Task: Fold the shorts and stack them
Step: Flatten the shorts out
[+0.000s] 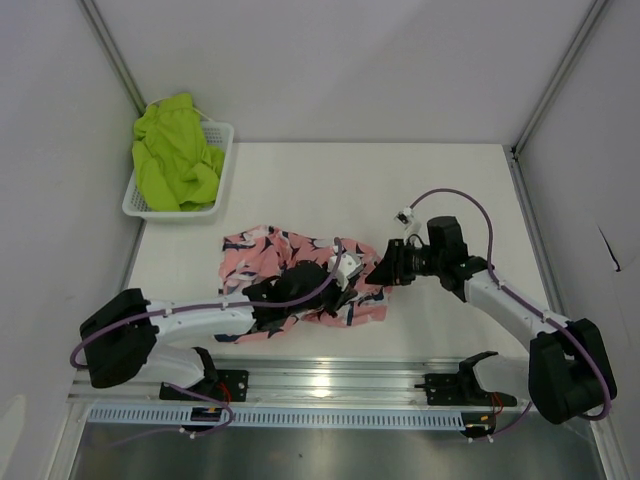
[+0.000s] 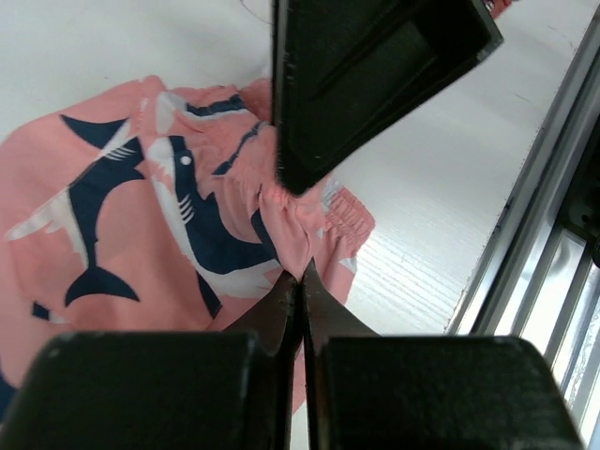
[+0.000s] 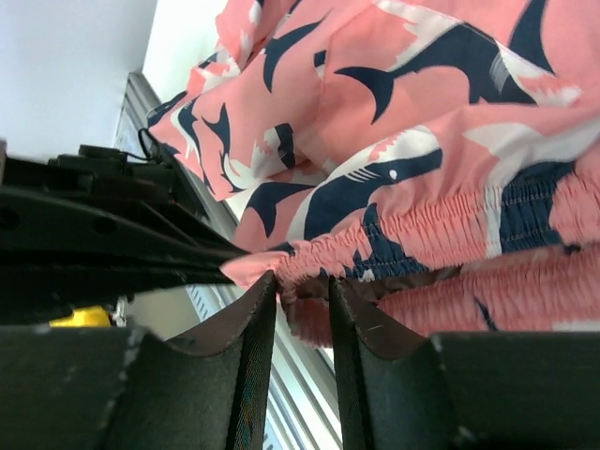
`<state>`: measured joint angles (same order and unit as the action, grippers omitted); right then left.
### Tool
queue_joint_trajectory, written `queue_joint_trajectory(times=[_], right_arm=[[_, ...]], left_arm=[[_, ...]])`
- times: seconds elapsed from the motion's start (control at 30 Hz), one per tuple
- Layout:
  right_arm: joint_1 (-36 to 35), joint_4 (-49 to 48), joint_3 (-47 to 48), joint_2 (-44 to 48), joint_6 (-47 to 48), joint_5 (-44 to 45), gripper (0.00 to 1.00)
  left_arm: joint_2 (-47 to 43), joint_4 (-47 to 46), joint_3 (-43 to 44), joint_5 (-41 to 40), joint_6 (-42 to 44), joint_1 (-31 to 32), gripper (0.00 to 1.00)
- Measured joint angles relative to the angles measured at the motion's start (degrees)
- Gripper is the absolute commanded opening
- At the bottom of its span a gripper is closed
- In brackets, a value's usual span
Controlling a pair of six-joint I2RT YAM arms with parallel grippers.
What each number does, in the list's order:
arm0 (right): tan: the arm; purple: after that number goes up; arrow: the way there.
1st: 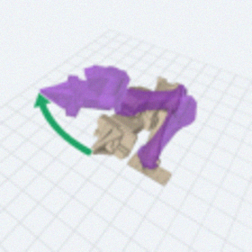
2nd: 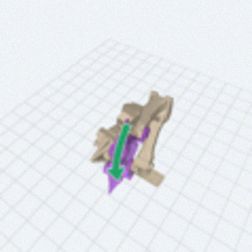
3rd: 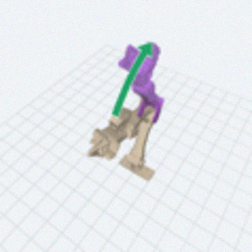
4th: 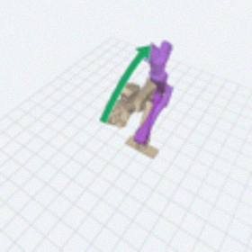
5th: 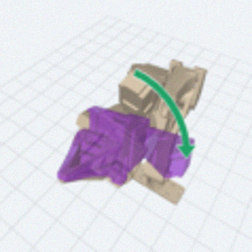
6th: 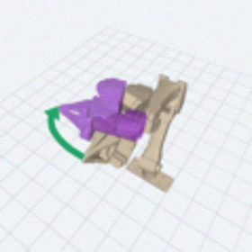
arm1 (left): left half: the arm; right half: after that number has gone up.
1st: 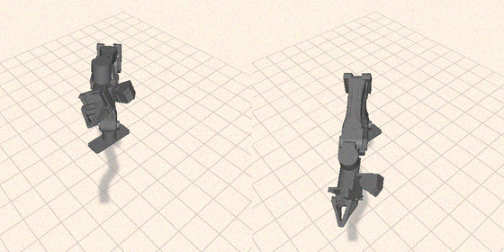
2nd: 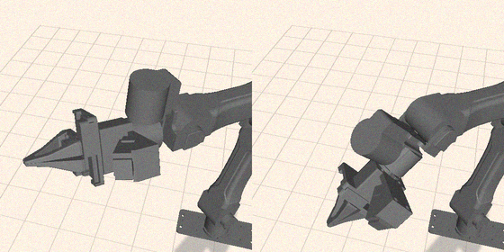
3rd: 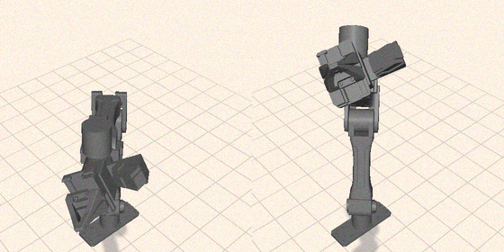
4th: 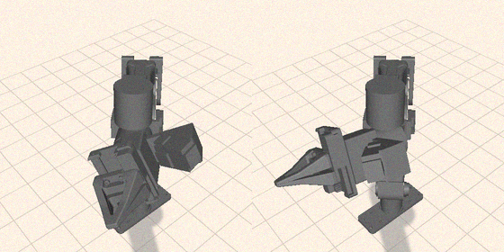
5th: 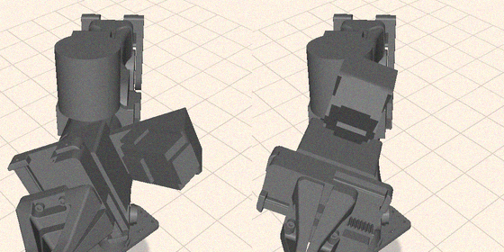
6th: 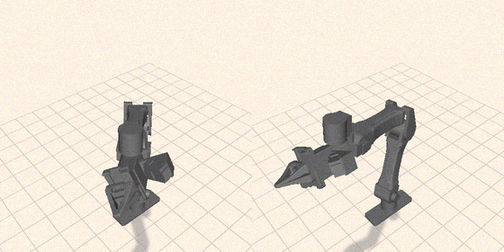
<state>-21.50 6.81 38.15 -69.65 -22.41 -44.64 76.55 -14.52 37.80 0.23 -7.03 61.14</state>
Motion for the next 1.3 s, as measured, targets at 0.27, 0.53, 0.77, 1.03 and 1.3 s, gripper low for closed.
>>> queue_joint_trajectory(times=[0.27,0.53,0.77,1.03,1.3], right_arm=[[-0.7,-4.6,-3.9,1.1,0.5,-2.6,0.3],[-4.7,-7.8,-4.2,3.1,1.5,-2.3,0.45],[-5.6,-8.5,-4.2,3.1,2.0,0.0,0.45],[-6.6,-9.2,-4.5,2.2,3.0,2.7,0.37],[-7.6,-12.9,-6.2,2.0,2.9,2.8,0.17]], left_arm=[[-3.4,1.0,-1.7,3.3,-1.8,-4.8,0.0],[-3.0,1.8,-1.7,6.0,-2.6,-5.6,0.0],[-2.7,1.8,-1.6,7.6,-3.5,-5.6,0.0],[-3.2,2.3,-1.6,8.0,-3.6,-5.9,0.0],[-4.3,3.5,-1.6,8.0,-4.5,-7.3,0.0]])
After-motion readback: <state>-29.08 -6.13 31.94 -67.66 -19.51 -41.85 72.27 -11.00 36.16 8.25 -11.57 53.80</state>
